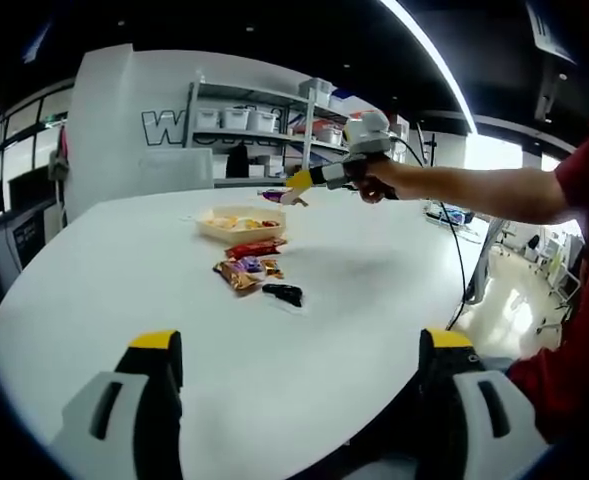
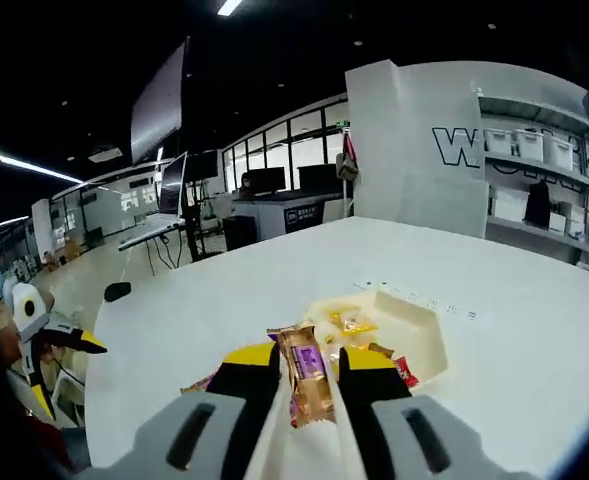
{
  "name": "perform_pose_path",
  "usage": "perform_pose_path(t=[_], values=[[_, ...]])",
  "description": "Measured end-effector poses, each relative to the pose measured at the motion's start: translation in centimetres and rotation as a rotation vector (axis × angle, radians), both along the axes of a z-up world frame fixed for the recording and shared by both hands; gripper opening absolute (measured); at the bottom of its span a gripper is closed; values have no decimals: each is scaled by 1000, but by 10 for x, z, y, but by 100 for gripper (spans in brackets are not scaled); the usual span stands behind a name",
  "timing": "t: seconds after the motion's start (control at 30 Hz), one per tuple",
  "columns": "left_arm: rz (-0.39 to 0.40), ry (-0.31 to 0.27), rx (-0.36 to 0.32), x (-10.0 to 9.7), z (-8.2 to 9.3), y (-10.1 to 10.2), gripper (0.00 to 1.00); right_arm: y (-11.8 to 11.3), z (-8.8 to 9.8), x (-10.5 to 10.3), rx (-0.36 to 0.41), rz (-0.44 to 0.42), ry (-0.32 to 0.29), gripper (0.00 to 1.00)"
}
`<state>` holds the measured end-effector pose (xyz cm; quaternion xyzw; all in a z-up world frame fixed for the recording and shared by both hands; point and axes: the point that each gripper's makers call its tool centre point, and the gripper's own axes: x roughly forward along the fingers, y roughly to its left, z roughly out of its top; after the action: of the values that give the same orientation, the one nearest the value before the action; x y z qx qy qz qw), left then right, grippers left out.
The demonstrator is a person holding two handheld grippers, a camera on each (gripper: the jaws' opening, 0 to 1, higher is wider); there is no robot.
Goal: Place the target food into the container with the food tongs after gripping and lifting it, then release it inside without dropping or visibly crushing the food.
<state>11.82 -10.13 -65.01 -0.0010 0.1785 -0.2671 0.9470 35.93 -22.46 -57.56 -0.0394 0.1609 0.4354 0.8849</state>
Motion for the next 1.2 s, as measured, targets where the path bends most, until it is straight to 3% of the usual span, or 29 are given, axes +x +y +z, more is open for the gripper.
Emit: perform_pose_path(t=[0.3,0.37,0.4,0.5,1.2], values=[[22,-1,4,-2,1,9,97,4,28,28,53,-45,-52,18],[28,-1,6,-2,2,12,97,1,37,38,55,-74,-124,20],[31,-2,5,-2,2,13,97,2,39,39,65,-77,-132,21],[38,0,7,-2,2,16,97,3,46,41,120,-78,-120,22],[25,4,9,-4,0,9,97,-13,39,36,113,-95,-109,22]])
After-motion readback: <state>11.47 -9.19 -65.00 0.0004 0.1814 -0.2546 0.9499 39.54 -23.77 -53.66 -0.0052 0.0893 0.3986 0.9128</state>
